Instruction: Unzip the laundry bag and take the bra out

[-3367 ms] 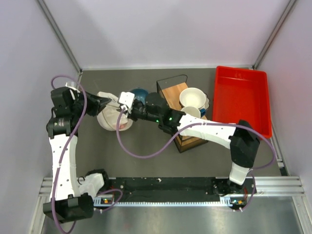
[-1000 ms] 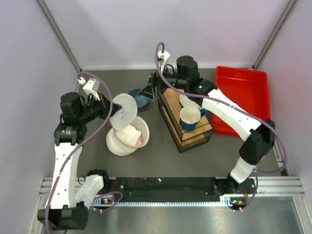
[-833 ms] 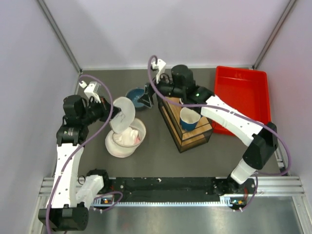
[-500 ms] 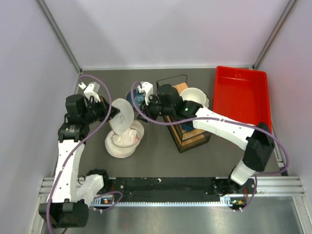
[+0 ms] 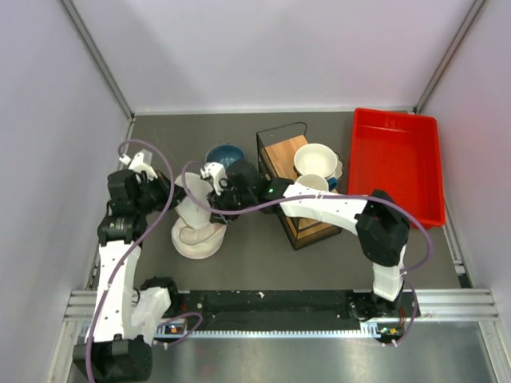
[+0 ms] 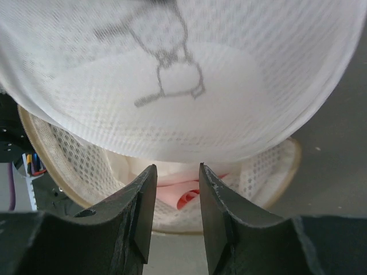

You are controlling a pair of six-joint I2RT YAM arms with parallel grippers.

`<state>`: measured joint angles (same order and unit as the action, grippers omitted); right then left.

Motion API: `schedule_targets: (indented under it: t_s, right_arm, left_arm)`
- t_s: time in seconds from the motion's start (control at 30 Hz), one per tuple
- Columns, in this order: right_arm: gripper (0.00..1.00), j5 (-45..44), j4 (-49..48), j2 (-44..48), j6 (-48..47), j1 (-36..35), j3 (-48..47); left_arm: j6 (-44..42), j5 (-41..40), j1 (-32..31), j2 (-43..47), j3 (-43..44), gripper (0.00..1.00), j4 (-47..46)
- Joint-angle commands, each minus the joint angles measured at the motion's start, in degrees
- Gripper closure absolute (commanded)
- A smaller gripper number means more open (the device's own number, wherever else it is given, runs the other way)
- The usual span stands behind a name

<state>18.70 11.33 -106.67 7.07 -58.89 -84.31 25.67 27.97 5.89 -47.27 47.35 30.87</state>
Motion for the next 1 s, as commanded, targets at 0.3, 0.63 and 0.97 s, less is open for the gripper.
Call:
schedule_targets:
  t_s: [0.3, 0.63, 0.97]
  right_arm:
    - [0.50, -1.91, -1.31, -2.49, 0.66, -2.54, -0.95]
    - [0.51, -7.53, -0.87, 1.99, -0.21, -2.54, 5.74]
    - [0.50, -24.14, -0.08, 4.10, -5.57, -2.54, 8.12]
  left_arm:
    - [2.10, -2.21, 3.51, 2.44, 6.35, 1.00, -0.55]
    - [2.89, -1.78, 3.95, 3.49, 4.77, 1.00, -0.46]
    - [4.65, 11.06, 4.04, 0.68, 0.03, 1.00, -4.94]
